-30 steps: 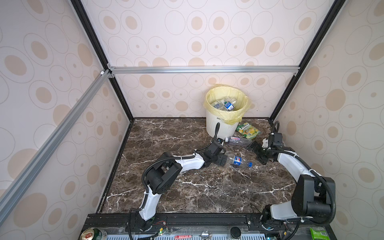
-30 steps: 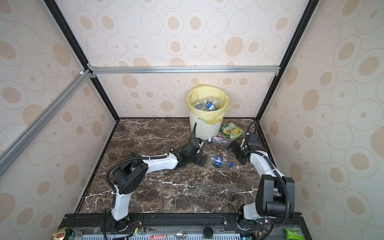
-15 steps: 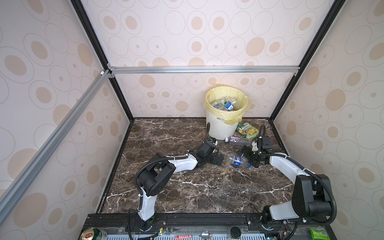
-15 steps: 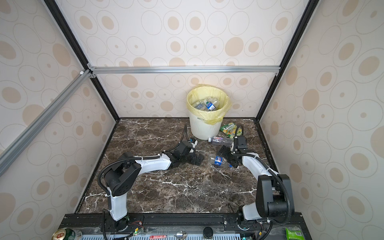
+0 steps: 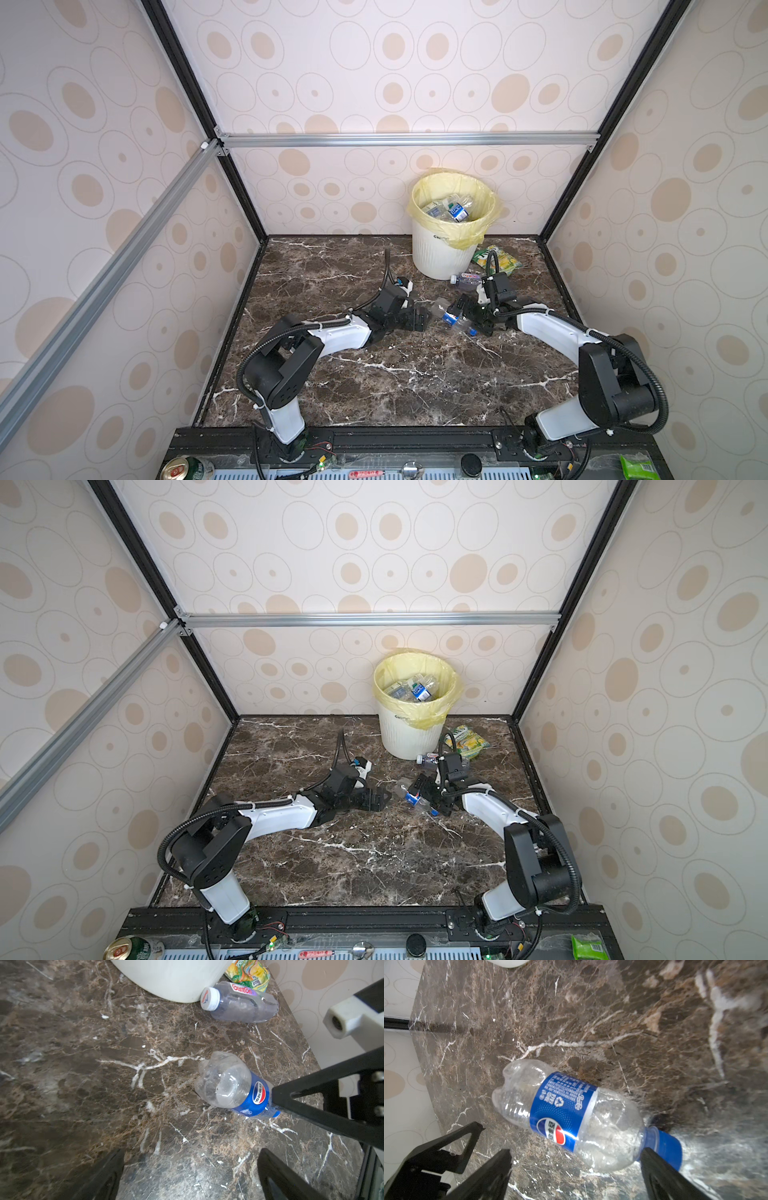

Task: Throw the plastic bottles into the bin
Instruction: 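Lower the right gripper around the small blue-label bottle while the left hovers nearby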

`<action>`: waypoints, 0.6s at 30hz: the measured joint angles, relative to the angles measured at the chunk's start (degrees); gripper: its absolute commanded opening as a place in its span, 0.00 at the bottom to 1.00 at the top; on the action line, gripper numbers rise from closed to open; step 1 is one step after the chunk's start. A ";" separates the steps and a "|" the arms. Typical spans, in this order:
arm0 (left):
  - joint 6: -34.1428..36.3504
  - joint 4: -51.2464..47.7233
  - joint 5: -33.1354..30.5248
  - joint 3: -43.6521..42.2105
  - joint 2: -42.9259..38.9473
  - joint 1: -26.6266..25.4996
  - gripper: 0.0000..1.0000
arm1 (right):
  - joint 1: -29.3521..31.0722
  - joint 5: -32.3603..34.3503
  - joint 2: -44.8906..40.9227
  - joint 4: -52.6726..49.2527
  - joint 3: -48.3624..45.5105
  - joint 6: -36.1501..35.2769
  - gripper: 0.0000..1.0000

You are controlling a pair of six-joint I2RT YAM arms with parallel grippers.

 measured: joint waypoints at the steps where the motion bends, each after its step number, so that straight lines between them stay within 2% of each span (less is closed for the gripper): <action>1: -0.57 0.63 0.42 -1.14 -0.72 0.87 0.99 | 0.00 0.31 -0.13 -0.50 0.59 -0.52 1.00; 8: -3.26 4.15 3.43 -4.76 -5.16 5.25 0.99 | -0.07 3.28 -0.48 -4.98 6.71 -8.68 0.98; 13: -4.46 6.45 5.27 -5.68 -6.54 5.57 0.99 | 0.44 5.35 0.70 -6.51 9.75 -15.17 0.97; 18: -5.55 8.44 7.41 -7.10 -7.91 5.64 0.99 | 4.28 7.39 2.67 -6.78 9.86 -20.15 0.96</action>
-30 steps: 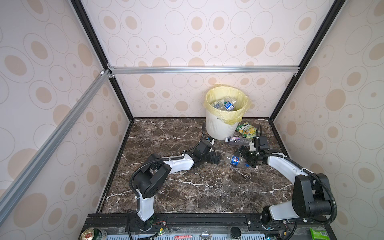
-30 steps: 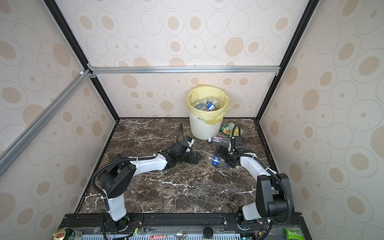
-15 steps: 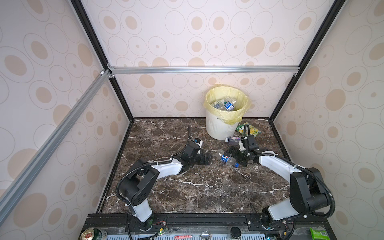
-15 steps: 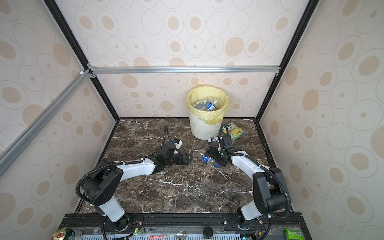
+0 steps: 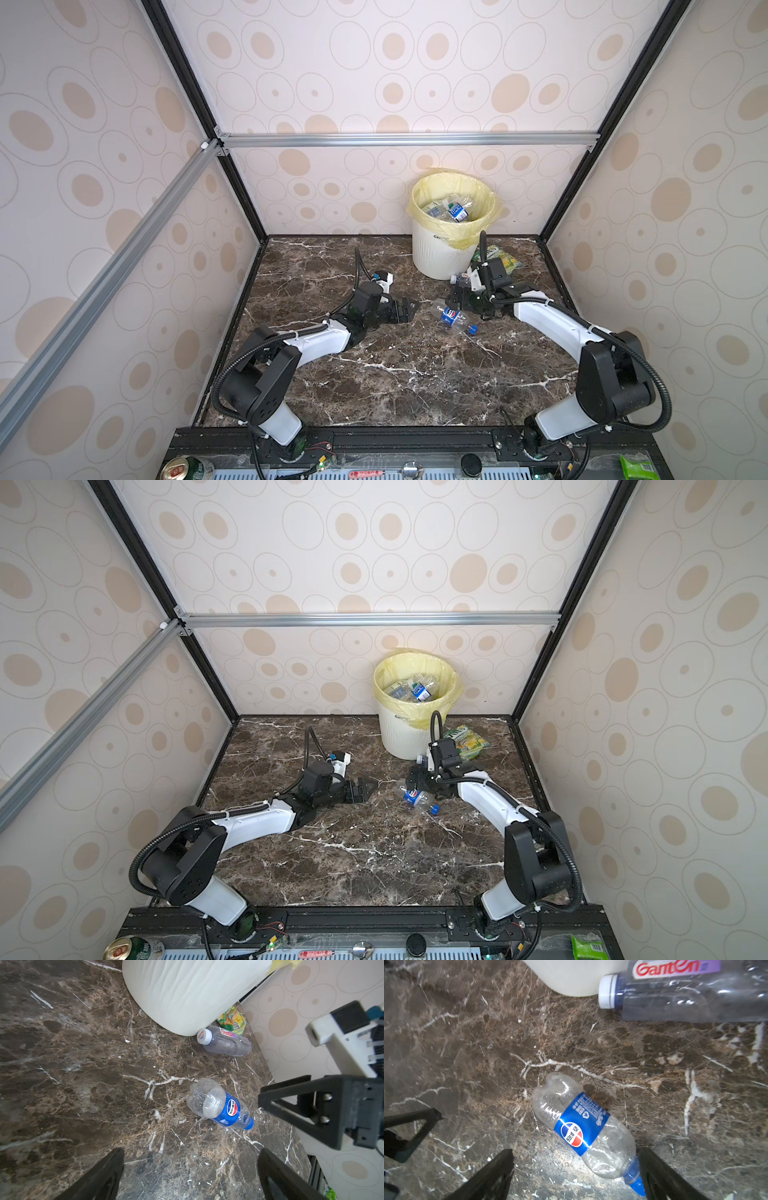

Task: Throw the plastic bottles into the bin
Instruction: 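Lower the right gripper around the small blue-label bottle while the left hovers nearby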

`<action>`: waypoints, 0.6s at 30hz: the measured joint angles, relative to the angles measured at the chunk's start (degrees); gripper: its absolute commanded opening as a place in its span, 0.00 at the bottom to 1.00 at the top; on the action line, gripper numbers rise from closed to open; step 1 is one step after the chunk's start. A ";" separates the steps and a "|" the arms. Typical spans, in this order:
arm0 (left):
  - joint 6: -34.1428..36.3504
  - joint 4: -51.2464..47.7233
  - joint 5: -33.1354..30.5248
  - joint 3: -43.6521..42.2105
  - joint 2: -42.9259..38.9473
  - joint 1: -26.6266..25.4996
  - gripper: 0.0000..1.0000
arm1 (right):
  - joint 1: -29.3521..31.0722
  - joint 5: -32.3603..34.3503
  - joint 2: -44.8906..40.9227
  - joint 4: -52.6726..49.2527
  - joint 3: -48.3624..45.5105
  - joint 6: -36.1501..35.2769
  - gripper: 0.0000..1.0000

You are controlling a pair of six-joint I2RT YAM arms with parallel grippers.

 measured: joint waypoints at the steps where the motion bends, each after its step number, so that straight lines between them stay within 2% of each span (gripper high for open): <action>1: -0.20 0.44 0.33 -0.20 -0.24 0.07 0.99 | 0.94 0.68 0.76 0.09 0.07 -0.94 0.95; 12: -1.86 3.06 1.95 -1.03 -1.14 0.22 0.99 | 6.54 10.51 8.55 0.44 1.79 -7.08 0.91; 18: -1.88 3.06 1.99 -1.46 -1.40 0.26 0.99 | 7.26 13.03 11.61 0.46 2.56 -8.17 0.83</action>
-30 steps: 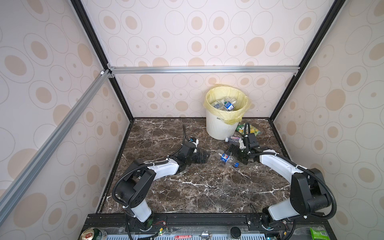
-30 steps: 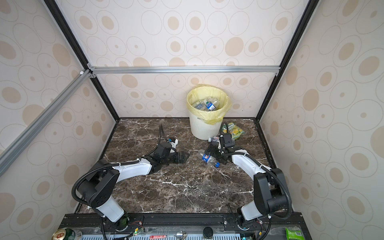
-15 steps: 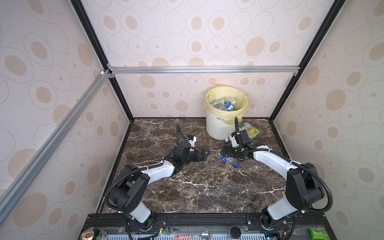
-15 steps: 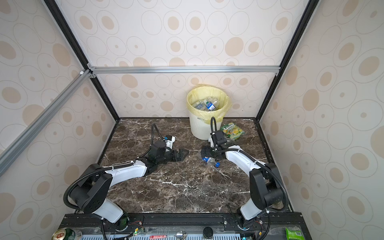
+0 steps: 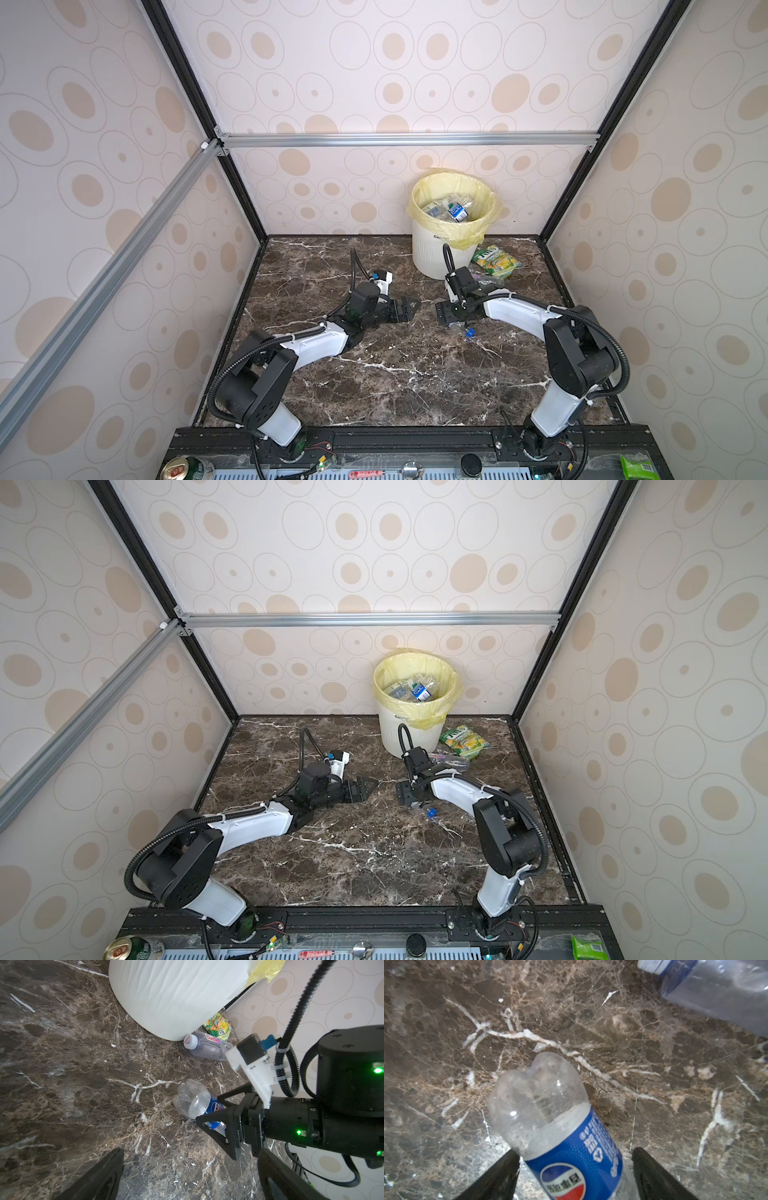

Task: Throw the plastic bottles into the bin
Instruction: 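Lower the right gripper around the small blue-label bottle while the left hovers nearby, then lift the small Pepsi bottle with the right gripper up over the bin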

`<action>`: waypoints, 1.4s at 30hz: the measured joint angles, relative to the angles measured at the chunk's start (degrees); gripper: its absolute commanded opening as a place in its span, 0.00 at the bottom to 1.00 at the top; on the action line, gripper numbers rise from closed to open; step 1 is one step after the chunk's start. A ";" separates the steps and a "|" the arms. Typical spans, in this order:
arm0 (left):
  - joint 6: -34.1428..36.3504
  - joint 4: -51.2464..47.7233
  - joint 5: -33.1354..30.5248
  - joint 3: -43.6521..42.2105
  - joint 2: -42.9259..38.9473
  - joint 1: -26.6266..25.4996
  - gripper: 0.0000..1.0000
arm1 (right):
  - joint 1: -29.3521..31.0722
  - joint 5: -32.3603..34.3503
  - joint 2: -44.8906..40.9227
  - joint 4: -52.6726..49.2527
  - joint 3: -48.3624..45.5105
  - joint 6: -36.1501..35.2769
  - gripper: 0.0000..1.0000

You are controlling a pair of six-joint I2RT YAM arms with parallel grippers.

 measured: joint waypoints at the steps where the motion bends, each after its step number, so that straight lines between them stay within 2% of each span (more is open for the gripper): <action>1: 0.00 0.02 0.00 -0.17 -0.24 0.02 0.99 | 0.24 0.24 0.28 -0.04 0.00 -0.04 0.81; 7: -0.20 0.04 0.02 -0.39 -1.16 0.11 0.99 | 1.33 1.31 1.05 -0.24 0.07 0.02 0.65; 12: -0.37 0.04 0.02 -0.39 -1.64 0.33 0.99 | 1.38 1.81 1.05 -0.26 0.07 0.37 0.56; 19: -0.39 0.00 0.02 -0.42 -3.15 0.33 0.99 | 1.38 1.92 -0.39 -2.47 0.74 0.55 0.54; 26: -0.24 -0.85 0.02 0.37 -4.68 0.39 0.99 | 1.38 2.05 -5.03 -6.71 5.51 1.07 0.53; 32: 0.98 -3.85 0.02 6.19 -5.35 0.48 0.99 | 1.42 3.28 -12.46 -11.37 14.25 1.09 0.54; 42: 4.42 -6.10 0.11 21.22 -5.44 0.59 0.99 | 1.42 9.84 -14.91 -14.25 42.82 -1.01 0.54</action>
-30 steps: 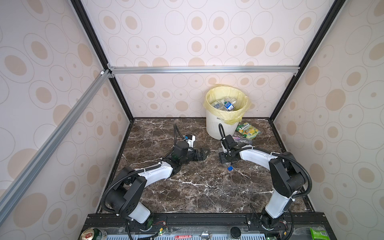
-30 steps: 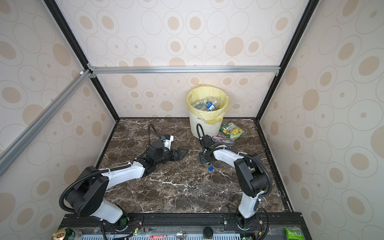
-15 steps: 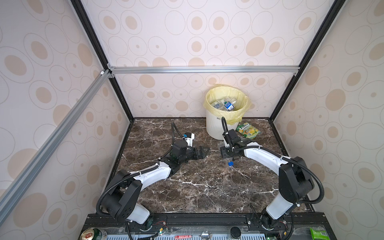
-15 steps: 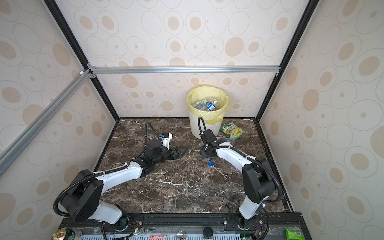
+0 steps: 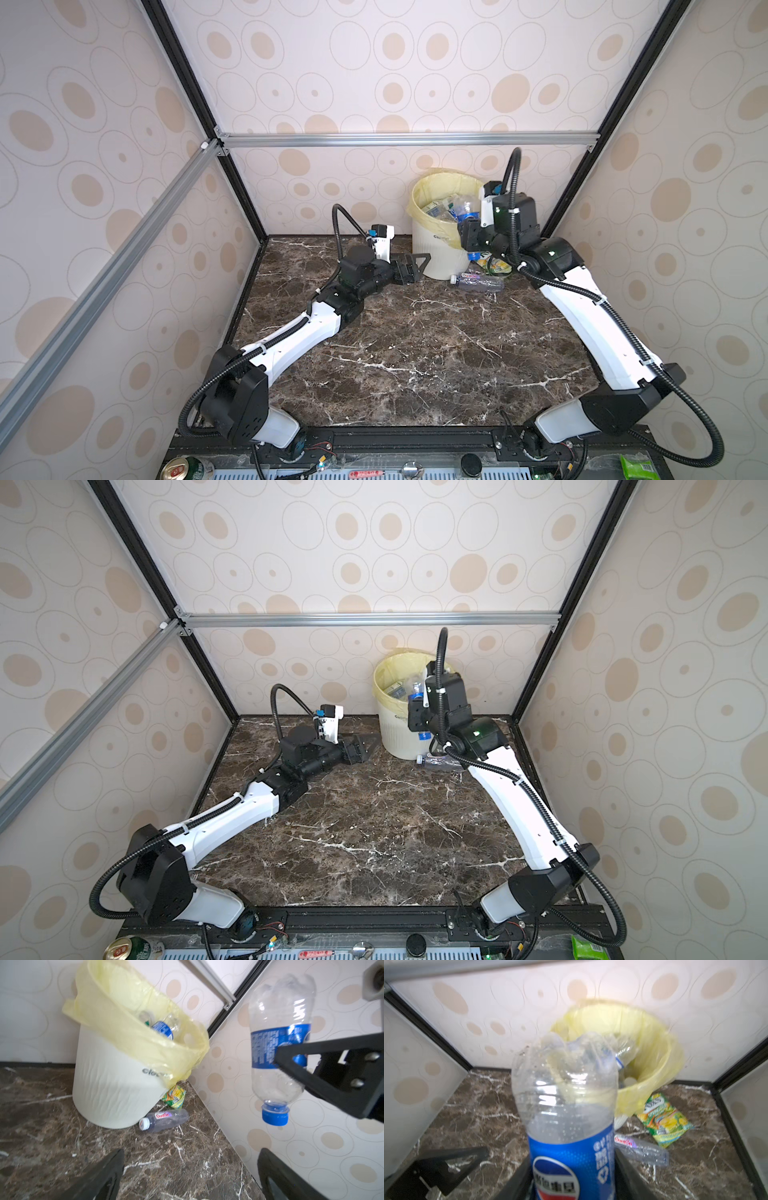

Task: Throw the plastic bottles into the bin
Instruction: 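Lift the small Pepsi bottle with the right gripper up over the bin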

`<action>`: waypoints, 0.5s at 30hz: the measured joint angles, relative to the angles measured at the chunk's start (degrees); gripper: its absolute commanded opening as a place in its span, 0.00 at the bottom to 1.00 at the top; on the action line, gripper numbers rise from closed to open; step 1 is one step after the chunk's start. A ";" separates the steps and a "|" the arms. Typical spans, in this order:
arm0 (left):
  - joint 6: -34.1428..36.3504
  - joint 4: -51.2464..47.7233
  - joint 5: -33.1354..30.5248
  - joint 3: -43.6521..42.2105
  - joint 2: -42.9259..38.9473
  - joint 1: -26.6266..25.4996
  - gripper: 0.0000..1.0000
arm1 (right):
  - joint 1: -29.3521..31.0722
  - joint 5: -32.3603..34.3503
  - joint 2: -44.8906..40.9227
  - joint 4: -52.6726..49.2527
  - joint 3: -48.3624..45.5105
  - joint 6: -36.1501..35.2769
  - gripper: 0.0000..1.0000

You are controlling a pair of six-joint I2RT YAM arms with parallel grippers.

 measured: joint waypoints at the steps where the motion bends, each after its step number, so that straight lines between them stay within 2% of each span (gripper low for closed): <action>1: 0.24 0.00 0.15 1.40 0.04 0.00 0.99 | 0.00 0.70 0.13 0.44 2.38 -0.33 0.54; 7: 1.90 -0.28 1.03 8.41 1.46 0.00 0.99 | 0.00 3.93 2.19 3.69 13.68 -2.60 0.54; 15: 4.09 -1.16 1.20 12.55 2.62 0.00 0.99 | -0.31 5.33 8.83 6.10 27.74 -5.14 0.55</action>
